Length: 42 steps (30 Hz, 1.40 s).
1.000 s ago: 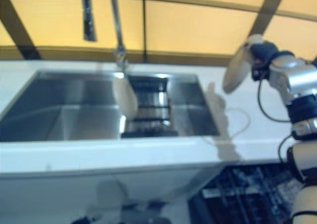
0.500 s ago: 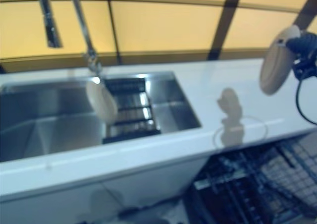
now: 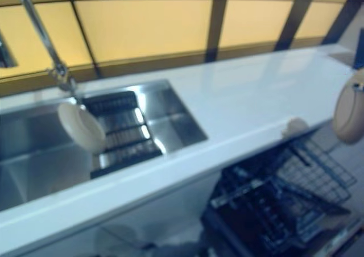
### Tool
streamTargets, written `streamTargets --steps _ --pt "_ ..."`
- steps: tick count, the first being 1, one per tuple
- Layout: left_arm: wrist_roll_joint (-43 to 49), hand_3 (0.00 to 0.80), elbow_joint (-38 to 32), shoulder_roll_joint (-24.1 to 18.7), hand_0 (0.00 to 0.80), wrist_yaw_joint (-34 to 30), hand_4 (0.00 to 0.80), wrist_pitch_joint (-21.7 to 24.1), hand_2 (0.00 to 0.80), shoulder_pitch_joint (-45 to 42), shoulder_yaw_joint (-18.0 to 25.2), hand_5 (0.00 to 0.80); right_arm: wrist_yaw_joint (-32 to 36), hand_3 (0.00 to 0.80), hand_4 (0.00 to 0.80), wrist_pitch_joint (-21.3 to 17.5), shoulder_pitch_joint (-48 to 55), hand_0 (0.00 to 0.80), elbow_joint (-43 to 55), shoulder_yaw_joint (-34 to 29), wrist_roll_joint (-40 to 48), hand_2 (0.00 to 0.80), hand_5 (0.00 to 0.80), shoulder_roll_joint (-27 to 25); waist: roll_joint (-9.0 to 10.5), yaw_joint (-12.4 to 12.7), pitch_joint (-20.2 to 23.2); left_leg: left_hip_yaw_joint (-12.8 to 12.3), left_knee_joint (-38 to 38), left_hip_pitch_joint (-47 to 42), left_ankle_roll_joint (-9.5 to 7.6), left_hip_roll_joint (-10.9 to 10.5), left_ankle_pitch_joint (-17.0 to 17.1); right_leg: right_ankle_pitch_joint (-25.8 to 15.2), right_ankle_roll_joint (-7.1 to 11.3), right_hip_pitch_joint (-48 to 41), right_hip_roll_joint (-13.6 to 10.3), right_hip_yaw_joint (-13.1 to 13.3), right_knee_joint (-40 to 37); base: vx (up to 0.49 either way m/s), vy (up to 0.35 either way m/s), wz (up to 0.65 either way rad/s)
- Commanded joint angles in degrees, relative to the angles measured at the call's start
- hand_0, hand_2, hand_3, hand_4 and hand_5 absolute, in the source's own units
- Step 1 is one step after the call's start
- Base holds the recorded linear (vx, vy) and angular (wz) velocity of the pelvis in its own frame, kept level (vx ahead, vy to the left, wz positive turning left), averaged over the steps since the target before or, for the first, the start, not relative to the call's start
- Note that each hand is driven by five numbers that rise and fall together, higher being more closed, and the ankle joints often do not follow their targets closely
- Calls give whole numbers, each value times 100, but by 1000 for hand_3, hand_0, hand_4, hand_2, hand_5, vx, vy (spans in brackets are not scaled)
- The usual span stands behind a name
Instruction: Take plates into dishwasher
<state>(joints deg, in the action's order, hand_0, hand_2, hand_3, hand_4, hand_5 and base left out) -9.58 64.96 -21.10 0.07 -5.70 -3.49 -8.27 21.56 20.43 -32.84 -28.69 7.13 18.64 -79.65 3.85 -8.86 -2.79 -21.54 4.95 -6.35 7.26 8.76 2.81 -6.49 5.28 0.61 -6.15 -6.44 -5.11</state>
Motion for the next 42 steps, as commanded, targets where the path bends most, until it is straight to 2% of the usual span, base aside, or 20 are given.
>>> streamTargets --steps 1,8,9,16,21,26,37,42 --pt "206 0 322 -326 0 8 0 83 0 267 99 0 90 800 800 -518 32 800 360 -572 -173 800 800 -283 321 61 -79 157 -26 -291 -340 -36 -504 69 538 -89 -215 -67 62 1 -15 -10" --pt "267 0 337 -355 0 4 0 47 0 295 192 0 450 800 800 -1173 1415 800 757 -1562 -365 800 800 -88 300 -71 -104 74 -59 -300 -361 -28 -544 62 548 -16 -212 -19 102 -2 -10 -4" --pt "267 0 337 -355 0 4 0 47 0 295 192 0 450 800 800 -1173 1415 800 757 -1562 -365 800 800 -88 300 -71 -104 74 -59 -300 -361 -28 -544 62 548 -16 -212 -19 102 -2 -19 -6" --pt "361 0 317 -348 0 -87 0 67 0 329 207 0 825 800 800 -1927 1886 800 1099 -1551 -996 800 800 -8 278 -86 -105 35 -79 -327 -375 -28 -563 48 550 -1 -206 -28 114 1 -23 -3" --pt "380 0 289 -338 0 -83 0 72 0 358 172 0 1010 800 800 -2205 1911 800 1043 -1362 -1271 800 800 42 270 -48 -125 68 -87 -318 -368 -21 -557 47 551 0 -209 -63 121 2 -21 0" --pt "432 0 279 -361 0 -112 0 57 0 385 167 0 1040 800 800 -2289 1781 800 992 -1061 -1497 800 800 196 246 29 -159 131 -87 -292 -359 -19 -539 59 549 -2 -225 -125 134 0 0 0" --pt "516 0 145 -398 0 -169 0 63 0 404 143 0 1362 800 800 -2100 1500 800 565 -455 -1966 800 800 618 176 193 -275 262 -84 -236 -330 -10 -502 66 552 -9 -298 -273 139 -6 -11 3" --pt "538 0 121 -394 0 -184 0 45 0 416 114 0 1409 800 800 -2176 1481 800 440 -288 -2244 800 800 804 149 218 -302 292 -79 -238 -328 -14 -492 63 552 -8 -325 -297 146 2 -4 4"
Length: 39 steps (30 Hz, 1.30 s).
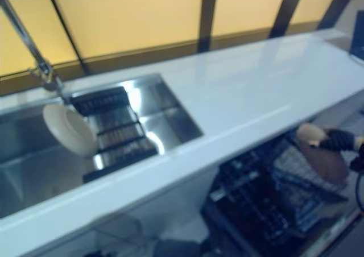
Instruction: Take plates into dishwasher
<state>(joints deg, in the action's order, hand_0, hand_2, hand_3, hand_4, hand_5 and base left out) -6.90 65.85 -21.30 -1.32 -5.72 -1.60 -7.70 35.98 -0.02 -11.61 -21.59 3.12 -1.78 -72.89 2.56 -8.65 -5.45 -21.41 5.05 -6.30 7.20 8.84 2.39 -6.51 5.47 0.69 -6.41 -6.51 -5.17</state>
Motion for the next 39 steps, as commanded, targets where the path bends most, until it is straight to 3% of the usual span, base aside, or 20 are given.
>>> streamTargets --steps 1,15,27,39 --pt "281 0 14 -373 0 -49 0 56 0 213 53 0 -23 800 800 -145 -624 800 -277 141 -225 800 800 149 271 203 -41 281 -91 -244 -318 -24 -449 68 533 -19 -306 -292 149 -4 2 7" --pt "299 0 -58 -361 0 -97 0 55 0 354 -6 0 192 800 800 -256 -682 800 -478 605 -434 800 800 699 217 245 -139 329 -97 -261 -315 -33 -458 56 541 6 -349 -302 166 -1 0 1" --pt "320 0 -68 -330 0 -150 0 62 0 372 -19 0 -8 800 800 -139 -716 800 -882 853 -402 800 800 1332 104 314 -167 407 -81 -244 -281 -35 -440 55 528 29 -406 -342 153 0 0 0" --pt "275 0 -159 -297 0 -194 0 101 0 415 -84 0 -132 800 800 -239 -807 800 -1389 1089 -713 800 800 1634 19 391 -251 486 -82 -235 -266 -28 -442 60 525 45 -449 -383 158 -6 -7 5"
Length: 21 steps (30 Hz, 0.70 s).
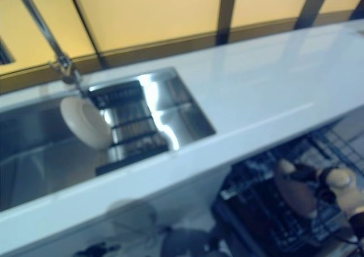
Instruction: Take plates into dishwasher
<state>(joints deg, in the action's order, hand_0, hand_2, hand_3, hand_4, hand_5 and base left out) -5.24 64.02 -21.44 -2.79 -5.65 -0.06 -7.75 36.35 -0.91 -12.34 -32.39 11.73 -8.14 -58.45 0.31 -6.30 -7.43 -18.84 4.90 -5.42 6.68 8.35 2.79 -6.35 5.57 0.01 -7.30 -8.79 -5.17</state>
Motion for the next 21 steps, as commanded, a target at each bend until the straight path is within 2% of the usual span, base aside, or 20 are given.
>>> streamTargets --steps 1,21 --pt "93 0 29 -267 0 -36 0 100 0 275 -105 0 -210 800 800 -158 -764 800 -407 264 -139 800 800 251 228 165 -63 246 -65 -321 -213 21 -480 38 513 121 -363 -153 161 0 0 0" --pt "-76 0 -112 -267 0 -35 0 120 0 399 -225 0 -537 800 800 -19 -1167 800 -1710 566 -485 800 800 704 -89 335 -265 519 -68 -192 -194 -37 -444 17 480 199 -477 -179 161 -10 -1 3"
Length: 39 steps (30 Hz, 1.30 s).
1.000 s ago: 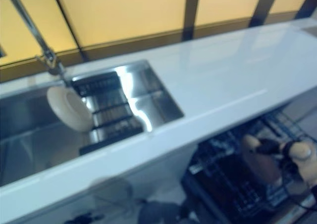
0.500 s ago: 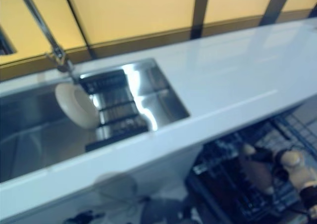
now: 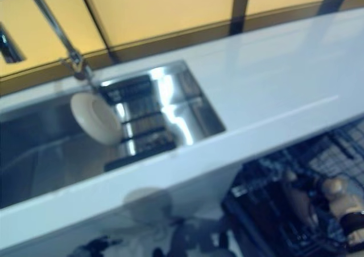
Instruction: Take plates into dishwasher
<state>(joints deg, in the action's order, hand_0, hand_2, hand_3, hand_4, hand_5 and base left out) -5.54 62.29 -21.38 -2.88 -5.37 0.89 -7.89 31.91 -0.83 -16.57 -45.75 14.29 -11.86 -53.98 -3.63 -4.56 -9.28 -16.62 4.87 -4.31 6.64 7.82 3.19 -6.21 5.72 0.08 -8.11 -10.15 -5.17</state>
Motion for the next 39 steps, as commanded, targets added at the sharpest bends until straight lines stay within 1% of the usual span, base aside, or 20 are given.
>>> streamTargets --steps 1,8,13,14,15,16,17,18,29,35,39 --pt "-47 0 69 -275 0 -26 0 105 0 308 -213 0 -96 800 800 -41 -763 800 -426 322 -108 800 800 269 293 165 -87 302 -63 -303 -188 17 -482 0 465 194 -401 -46 159 0 0 0" --pt "-75 0 21 -263 0 -64 0 137 0 308 -228 0 36 800 800 62 -824 800 -510 343 -175 800 800 264 225 173 -99 338 -59 -275 -186 -25 -474 -3 454 196 -430 -45 141 0 0 0" --pt "-53 0 -14 -265 0 -61 0 88 0 312 -224 0 81 800 800 73 -763 800 -519 337 -283 800 800 285 258 175 -82 331 -51 -296 -187 -11 -473 -9 455 173 -427 -51 132 0 0 0" --pt "-45 0 -12 -270 0 -67 0 84 0 314 -223 0 128 577 577 92 -752 577 -530 342 -304 577 577 285 267 175 -83 328 -50 -304 -188 -6 -474 -9 455 170 -425 -52 136 0 0 0" --pt "-22 0 1 -278 0 -81 0 76 0 323 -213 0 231 420 420 104 -746 420 -538 350 -311 420 420 261 287 171 -81 323 -49 -321 -188 1 -476 -7 453 161 -417 -51 140 0 0 0" --pt "-6 0 4 -283 0 -91 0 75 0 327 -208 0 238 373 373 113 -740 373 -540 350 -290 373 373 247 297 173 -78 327 -49 -323 -187 4 -475 -7 455 159 -414 -50 139 0 0 0" --pt "16 0 3 -288 0 -104 0 76 0 321 -195 0 234 176 176 131 -728 176 -529 342 -284 176 176 236 306 176 -75 331 -49 -327 -190 4 -473 -9 453 153 -408 -48 140 0 0 0" --pt "20 0 15 -287 0 -101 0 81 0 328 -199 0 228 0 0 134 -725 0 -535 337 -282 0 0 235 317 175 -72 332 -49 -328 -193 8 -474 -8 452 151 -404 -45 138 0 0 0" --pt "79 0 59 -309 0 -86 0 94 0 314 -139 0 332 0 0 205 -570 0 -403 182 -239 0 0 87 458 148 -42 283 -32 -381 -196 64 -460 -15 463 105 -343 -14 121 0 0 0" --pt "102 0 87 -349 0 -82 0 78 0 292 -91 0 411 0 0 416 -452 0 -162 -94 16 0 0 -199 573 102 -28 242 -13 -432 -194 83 -458 -25 467 62 -312 0 114 0 0 0" --pt "129 0 129 -376 0 -69 0 60 0 264 -13 0 510 0 0 629 -337 0 47 -466 434 0 0 -529 705 42 8 190 3 -481 -196 96 -464 -27 471 26 -269 20 111 0 0 0"
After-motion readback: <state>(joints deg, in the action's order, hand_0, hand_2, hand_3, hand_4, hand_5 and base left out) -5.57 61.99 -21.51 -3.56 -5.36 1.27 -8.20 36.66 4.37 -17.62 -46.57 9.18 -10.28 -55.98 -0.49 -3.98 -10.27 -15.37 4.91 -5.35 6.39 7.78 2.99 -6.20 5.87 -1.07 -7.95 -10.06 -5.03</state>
